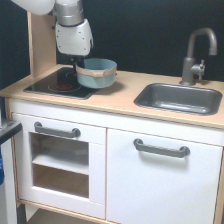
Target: Place the pot in the sink
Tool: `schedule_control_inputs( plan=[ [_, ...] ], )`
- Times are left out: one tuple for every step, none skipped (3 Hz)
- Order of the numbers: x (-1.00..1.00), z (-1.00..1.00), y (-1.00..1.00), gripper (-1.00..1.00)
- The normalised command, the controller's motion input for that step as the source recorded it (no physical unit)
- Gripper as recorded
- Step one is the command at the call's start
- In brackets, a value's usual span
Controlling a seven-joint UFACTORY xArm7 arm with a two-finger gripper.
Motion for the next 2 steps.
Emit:
schedule_control_inputs(
  plan=[
    [0.99, 0.98, 0.62, -1.00],
    [1.00, 0.85, 0.54, -1.00]
  ],
)
